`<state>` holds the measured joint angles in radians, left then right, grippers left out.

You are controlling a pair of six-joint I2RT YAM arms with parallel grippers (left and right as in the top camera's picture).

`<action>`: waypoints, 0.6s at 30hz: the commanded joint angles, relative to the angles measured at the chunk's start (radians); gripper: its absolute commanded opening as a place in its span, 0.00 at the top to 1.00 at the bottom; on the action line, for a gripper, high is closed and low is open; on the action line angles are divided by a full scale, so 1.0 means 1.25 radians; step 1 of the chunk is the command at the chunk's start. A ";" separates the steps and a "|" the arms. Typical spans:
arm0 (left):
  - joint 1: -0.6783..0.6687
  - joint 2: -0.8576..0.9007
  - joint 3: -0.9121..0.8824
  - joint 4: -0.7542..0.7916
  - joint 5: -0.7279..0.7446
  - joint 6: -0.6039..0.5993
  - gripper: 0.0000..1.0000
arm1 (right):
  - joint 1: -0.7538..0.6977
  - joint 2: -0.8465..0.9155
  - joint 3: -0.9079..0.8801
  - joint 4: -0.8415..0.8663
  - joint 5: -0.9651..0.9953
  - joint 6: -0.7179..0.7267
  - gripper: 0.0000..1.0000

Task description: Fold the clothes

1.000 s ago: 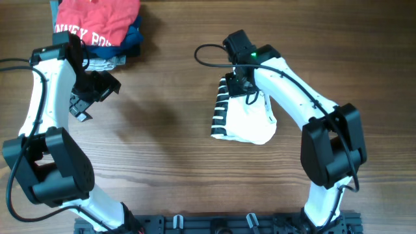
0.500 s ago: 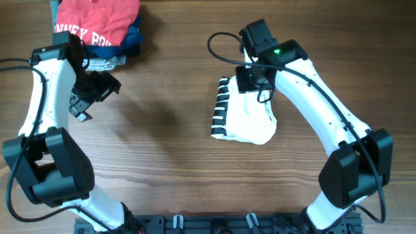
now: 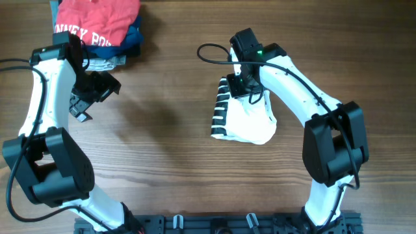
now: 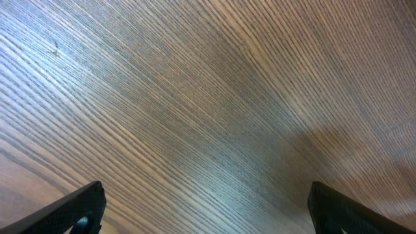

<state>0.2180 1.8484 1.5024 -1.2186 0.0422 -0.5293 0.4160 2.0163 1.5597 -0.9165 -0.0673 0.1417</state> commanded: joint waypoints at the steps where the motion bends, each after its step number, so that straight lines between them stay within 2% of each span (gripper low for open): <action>1: 0.002 0.000 -0.006 0.000 -0.008 0.001 0.00 | 0.001 0.024 -0.003 0.014 0.036 0.021 0.96; 5: 0.002 0.000 -0.006 0.000 -0.008 0.001 0.00 | 0.001 0.024 -0.003 0.022 0.055 0.061 0.96; 7: 0.002 0.000 -0.006 0.000 -0.009 0.001 0.00 | 0.001 0.015 0.002 0.018 0.140 0.130 0.96; 14: 0.002 0.000 -0.006 0.000 -0.009 0.007 0.00 | -0.025 -0.156 0.045 -0.074 0.173 0.204 0.95; 18: 0.002 0.000 -0.006 0.000 -0.009 0.007 0.00 | -0.050 -0.162 0.031 -0.157 0.257 0.226 0.96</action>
<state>0.2180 1.8484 1.5024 -1.2186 0.0422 -0.5289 0.3729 1.8065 1.6070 -1.0737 0.1581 0.3782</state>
